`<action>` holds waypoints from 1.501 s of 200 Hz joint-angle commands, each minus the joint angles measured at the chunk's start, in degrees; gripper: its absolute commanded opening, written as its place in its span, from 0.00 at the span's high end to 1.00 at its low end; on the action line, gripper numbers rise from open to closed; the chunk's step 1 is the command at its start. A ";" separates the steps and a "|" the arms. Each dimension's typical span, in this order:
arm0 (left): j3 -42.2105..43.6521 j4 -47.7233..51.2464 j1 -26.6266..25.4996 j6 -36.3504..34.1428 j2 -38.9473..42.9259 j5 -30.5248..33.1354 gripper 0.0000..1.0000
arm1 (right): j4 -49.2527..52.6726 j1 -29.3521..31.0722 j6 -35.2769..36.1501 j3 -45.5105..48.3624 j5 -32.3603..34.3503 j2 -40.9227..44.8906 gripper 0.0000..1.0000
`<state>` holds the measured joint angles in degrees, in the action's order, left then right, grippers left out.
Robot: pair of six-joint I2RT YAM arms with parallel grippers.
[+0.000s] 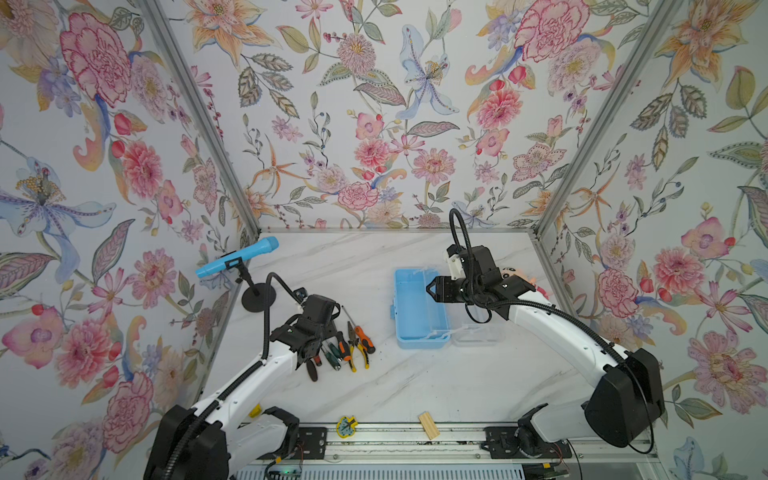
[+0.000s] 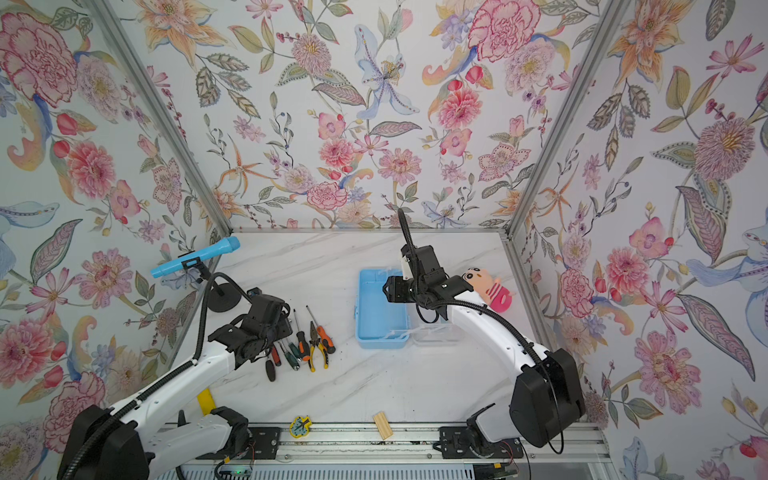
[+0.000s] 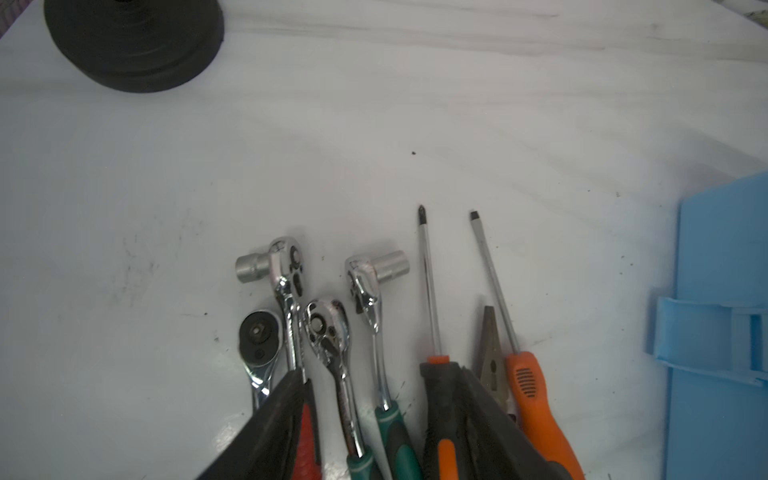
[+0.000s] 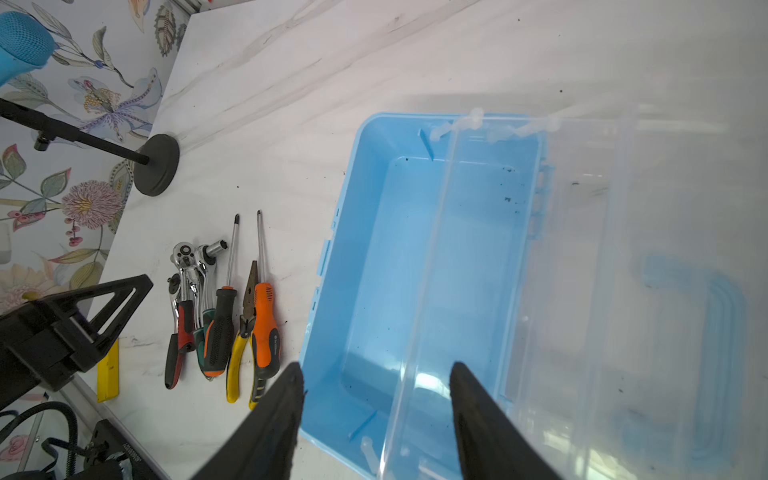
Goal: Pack the tool kit
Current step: 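Move left gripper to the tools while right gripper withdraws above the box, then grasp the black-handled ratchet from the tool row with left gripper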
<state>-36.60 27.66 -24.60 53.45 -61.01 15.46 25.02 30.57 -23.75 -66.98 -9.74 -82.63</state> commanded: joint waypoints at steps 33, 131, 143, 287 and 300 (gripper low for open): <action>8.26 9.64 6.33 4.80 10.78 -0.23 0.60 | -2.73 0.11 1.37 0.11 -2.29 -2.18 0.42; 10.94 -2.84 10.61 0.50 0.39 -3.85 0.65 | -3.40 -1.35 0.81 0.76 -3.58 -2.86 0.44; 11.01 -3.80 11.09 0.08 -0.55 -4.04 0.65 | -3.59 -1.69 0.75 0.79 -3.86 -3.22 0.44; 13.65 -9.36 12.75 -2.98 -5.60 -4.58 0.71 | -6.29 -3.82 -1.10 1.96 -8.40 -5.54 0.46; 13.55 -9.83 12.82 -3.26 -6.10 -4.74 0.73 | -6.42 -3.83 -1.19 2.04 -8.69 -5.49 0.46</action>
<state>-23.88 18.63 -12.47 51.37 -66.13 10.74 19.75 27.18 -24.45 -65.76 -17.43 -87.94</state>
